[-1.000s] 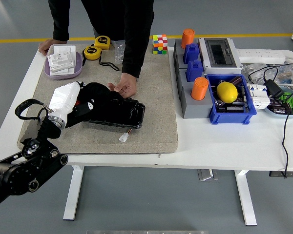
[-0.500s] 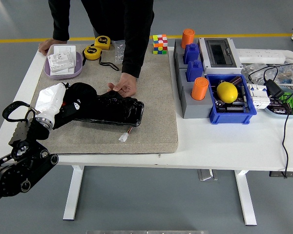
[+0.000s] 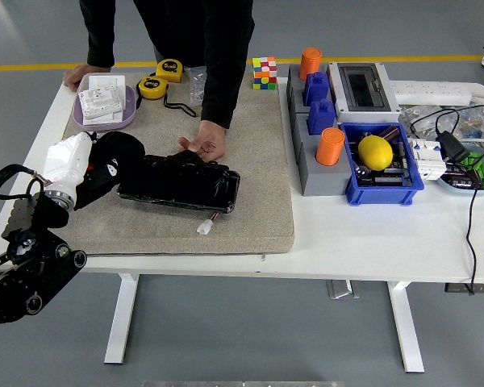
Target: Pick the rag up,wipe the panel,place it on the desk
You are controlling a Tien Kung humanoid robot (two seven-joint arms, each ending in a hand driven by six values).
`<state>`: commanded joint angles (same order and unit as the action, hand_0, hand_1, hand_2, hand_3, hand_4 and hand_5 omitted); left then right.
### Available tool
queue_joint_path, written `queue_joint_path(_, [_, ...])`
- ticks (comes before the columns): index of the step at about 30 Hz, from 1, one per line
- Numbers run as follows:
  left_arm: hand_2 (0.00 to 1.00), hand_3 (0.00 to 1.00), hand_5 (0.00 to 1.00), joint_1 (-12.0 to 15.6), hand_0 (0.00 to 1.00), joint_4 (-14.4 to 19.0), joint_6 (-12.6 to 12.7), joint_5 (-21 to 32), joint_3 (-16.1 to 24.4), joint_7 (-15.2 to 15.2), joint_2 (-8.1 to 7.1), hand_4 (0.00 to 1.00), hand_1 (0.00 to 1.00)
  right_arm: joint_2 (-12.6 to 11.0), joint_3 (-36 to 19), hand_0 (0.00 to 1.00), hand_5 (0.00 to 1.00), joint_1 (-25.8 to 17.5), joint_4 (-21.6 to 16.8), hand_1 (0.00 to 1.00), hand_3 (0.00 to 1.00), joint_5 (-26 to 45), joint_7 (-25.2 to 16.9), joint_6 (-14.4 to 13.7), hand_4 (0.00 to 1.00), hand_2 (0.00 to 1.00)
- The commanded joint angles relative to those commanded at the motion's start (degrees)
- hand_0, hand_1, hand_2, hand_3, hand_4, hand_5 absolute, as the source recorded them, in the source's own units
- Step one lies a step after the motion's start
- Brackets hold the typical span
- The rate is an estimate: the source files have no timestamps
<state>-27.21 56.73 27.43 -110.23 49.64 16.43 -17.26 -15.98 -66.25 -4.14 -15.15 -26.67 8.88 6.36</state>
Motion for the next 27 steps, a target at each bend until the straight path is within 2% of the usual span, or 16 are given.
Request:
queue_joint_path(10, [0.507,0.409,0.002,-2.05,0.28,1.1,-0.03,1.25,-5.78,0.32,2.14,0.072,0.163,-0.16,0.23,0.736,0.57,0.3,0.04,0.626,0.62,0.16,-0.01,0.07,0.998,0.694])
queue_joint_path(27, [0.507,0.409,0.002,-5.87,0.276,4.53,-0.54,2.24,-15.81,1.57,4.25,0.073,0.162,-0.33,0.39,0.736,0.571,0.75,0.29,0.625,0.62,0.21,-0.06,0.38,0.998,0.694])
